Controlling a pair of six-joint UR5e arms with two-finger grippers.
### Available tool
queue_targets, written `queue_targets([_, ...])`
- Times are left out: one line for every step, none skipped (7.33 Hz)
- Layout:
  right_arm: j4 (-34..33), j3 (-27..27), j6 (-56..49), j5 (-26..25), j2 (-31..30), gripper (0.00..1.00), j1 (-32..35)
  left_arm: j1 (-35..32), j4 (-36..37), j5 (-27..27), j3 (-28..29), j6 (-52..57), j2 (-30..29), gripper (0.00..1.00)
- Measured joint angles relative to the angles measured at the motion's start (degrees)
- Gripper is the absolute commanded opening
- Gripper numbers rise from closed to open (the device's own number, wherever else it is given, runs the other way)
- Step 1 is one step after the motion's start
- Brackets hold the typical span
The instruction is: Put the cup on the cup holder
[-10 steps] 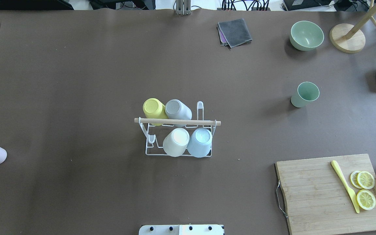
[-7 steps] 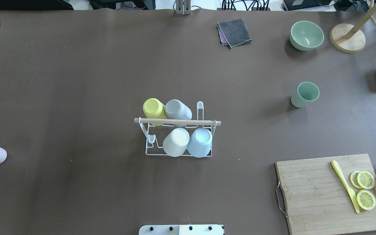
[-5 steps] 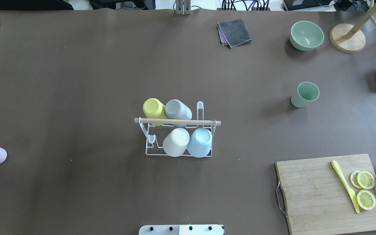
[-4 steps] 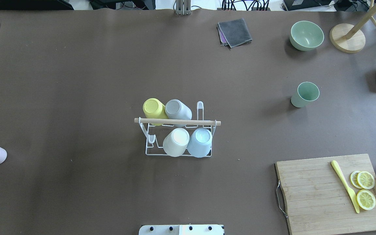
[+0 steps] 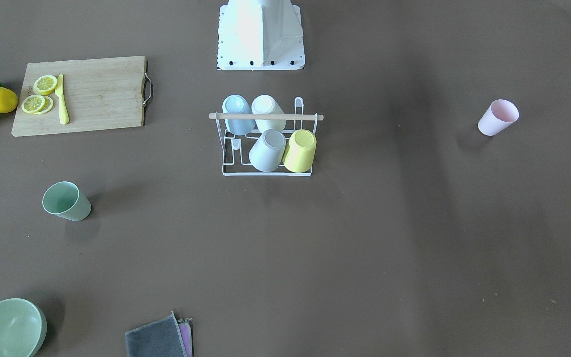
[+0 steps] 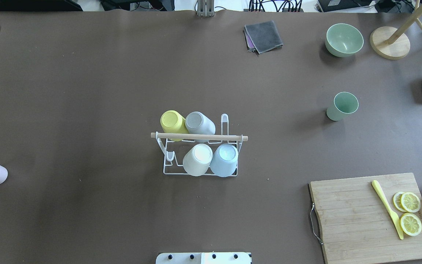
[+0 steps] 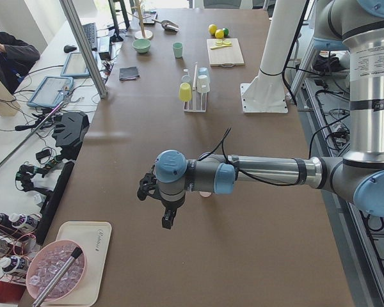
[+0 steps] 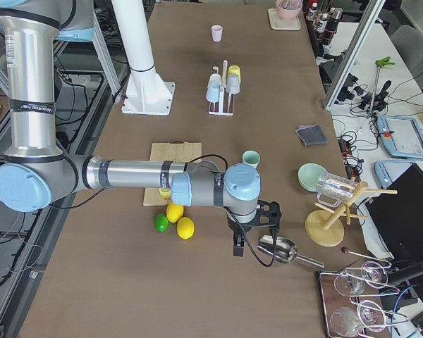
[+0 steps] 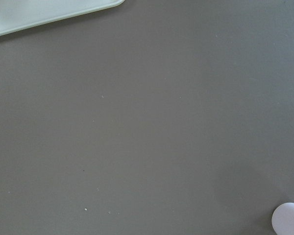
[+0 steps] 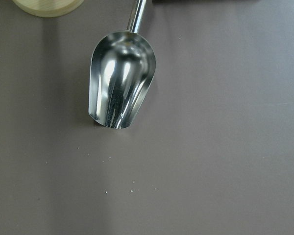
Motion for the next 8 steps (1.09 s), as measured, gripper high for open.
queue_targets([0.0, 0.0, 1.5, 0.3, 0.2, 1.00, 0.0, 0.2, 0.0, 0.9, -0.8, -0.1, -0.1, 0.99])
queue_targets([0.1, -0.1, 2.3, 0.5, 0.3, 1.00, 0.0, 0.3, 0.1, 2.6, -1.7, -0.2, -0.3, 0.99])
queue_targets([0.1, 0.0, 2.7, 0.5, 0.4, 1.00, 0.0, 0.4, 0.2, 3.9, -2.1, -0.1, -0.7, 0.99])
queue_targets([0.1, 0.1, 2.7, 0.4, 0.3, 1.00, 0.0, 0.7, 0.3, 4.5, -2.2, 0.0, -1.4, 0.99])
queue_targets([0.2, 0.2, 2.5, 0.3, 0.3, 1.00, 0.0, 1.6, 0.4, 4.7, -2.4, 0.1, -2.0, 0.99])
queue_targets([0.2, 0.2, 2.4, 0.2, 0.1, 1.00, 0.0, 3.2, 0.9, 4.8, -2.6, 0.1, -3.1, 0.99])
queue_targets([0.2, 0.2, 2.3, 0.2, -0.1, 1.00, 0.0, 5.6, 1.8, 5.0, -2.6, 0.3, -4.3, 0.99])
queue_targets([0.2, 0.2, 2.2, 0.2, -0.2, 1.00, 0.0, 7.8, 2.7, 5.5, -2.7, 0.4, -5.4, 0.98])
